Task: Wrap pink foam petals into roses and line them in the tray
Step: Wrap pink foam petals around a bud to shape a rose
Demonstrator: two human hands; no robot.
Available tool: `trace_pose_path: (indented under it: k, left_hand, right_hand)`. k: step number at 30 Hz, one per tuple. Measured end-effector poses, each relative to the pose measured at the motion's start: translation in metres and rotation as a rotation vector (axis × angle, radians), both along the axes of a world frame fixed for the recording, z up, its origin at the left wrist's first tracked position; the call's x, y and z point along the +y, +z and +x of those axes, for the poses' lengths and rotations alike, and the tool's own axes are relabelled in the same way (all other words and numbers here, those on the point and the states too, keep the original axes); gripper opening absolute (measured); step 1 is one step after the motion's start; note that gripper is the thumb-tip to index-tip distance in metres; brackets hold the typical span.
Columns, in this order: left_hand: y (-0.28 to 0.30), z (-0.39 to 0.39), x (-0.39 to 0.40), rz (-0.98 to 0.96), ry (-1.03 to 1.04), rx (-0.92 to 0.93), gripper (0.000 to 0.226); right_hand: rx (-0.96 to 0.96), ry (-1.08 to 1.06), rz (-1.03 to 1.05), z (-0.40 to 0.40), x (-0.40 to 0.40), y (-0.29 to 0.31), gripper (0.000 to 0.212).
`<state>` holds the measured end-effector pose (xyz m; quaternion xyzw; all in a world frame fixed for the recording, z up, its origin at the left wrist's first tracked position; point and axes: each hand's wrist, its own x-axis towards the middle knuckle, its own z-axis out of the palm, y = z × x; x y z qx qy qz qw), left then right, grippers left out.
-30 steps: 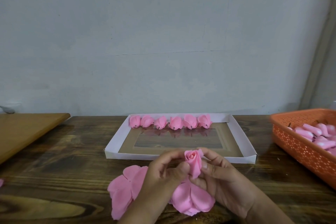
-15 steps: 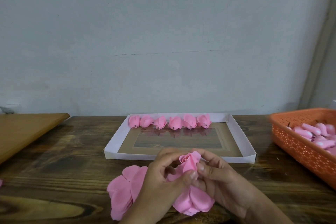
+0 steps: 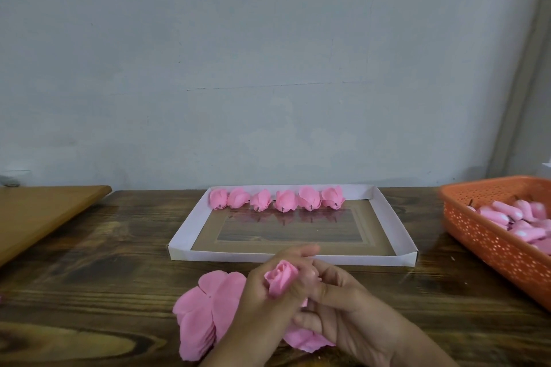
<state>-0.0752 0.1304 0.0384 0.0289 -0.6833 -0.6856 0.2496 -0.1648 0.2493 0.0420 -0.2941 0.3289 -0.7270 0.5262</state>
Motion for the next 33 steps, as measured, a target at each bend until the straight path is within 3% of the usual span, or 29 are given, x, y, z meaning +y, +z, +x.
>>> trace_pose_path:
  k: [4,7,8,11,15,17,20,22,24,28,30,32,33]
  left_hand:
    - [0.009,0.002,0.002,0.334,-0.023,-0.067,0.054]
    - [0.012,-0.001,-0.001,0.493,0.036,-0.07,0.037]
    - [0.012,-0.002,-0.003,0.53,0.04,-0.066,0.036]
    - [0.01,-0.004,-0.004,0.603,0.067,-0.076,0.037]
    - [0.009,-0.004,0.001,0.587,0.062,-0.092,0.049]
    - [0.01,-0.003,0.003,0.615,0.008,-0.09,0.048]
    - [0.011,-0.002,0.004,0.59,-0.012,-0.083,0.037]
    - [0.008,-0.002,0.001,0.536,0.022,-0.104,0.041]
    - [0.006,-0.003,-0.003,0.553,0.029,-0.139,0.044]
    - [0.006,-0.004,-0.006,0.776,-0.091,-0.112,0.05]
    - [0.006,-0.004,-0.006,0.805,-0.093,-0.098,0.049]
    - [0.007,-0.004,-0.007,0.803,-0.054,-0.118,0.054]
    - [0.007,-0.004,-0.008,0.802,-0.024,-0.14,0.053]
  right_hand:
    - [0.031,-0.086,0.08,0.004,-0.003,-0.002,0.038]
    - [0.244,-0.29,0.202,0.008,-0.008,-0.005,0.038]
    - [0.353,-0.376,0.257,0.009,-0.01,-0.007,0.036]
    - [0.751,-0.578,0.33,0.016,-0.012,-0.01,0.005]
    - [1.415,-0.762,0.418,0.021,-0.009,-0.015,0.011]
    - [1.538,-0.751,0.351,0.024,-0.007,-0.014,0.022]
    - [1.304,-0.707,0.344,0.033,-0.005,-0.009,0.047]
    - [0.941,-0.612,0.344,0.039,-0.008,-0.002,0.041]
    - [0.653,-0.464,0.37,0.039,-0.012,0.005,0.021]
    - [0.141,-0.236,0.334,0.04,-0.01,0.012,0.005]
    - [-0.148,-0.186,0.241,0.043,-0.008,0.014,0.016]
    - [-0.151,-0.193,0.225,0.046,-0.01,0.013,0.02]
    - [-0.008,-0.266,0.282,0.048,-0.013,0.01,0.016]
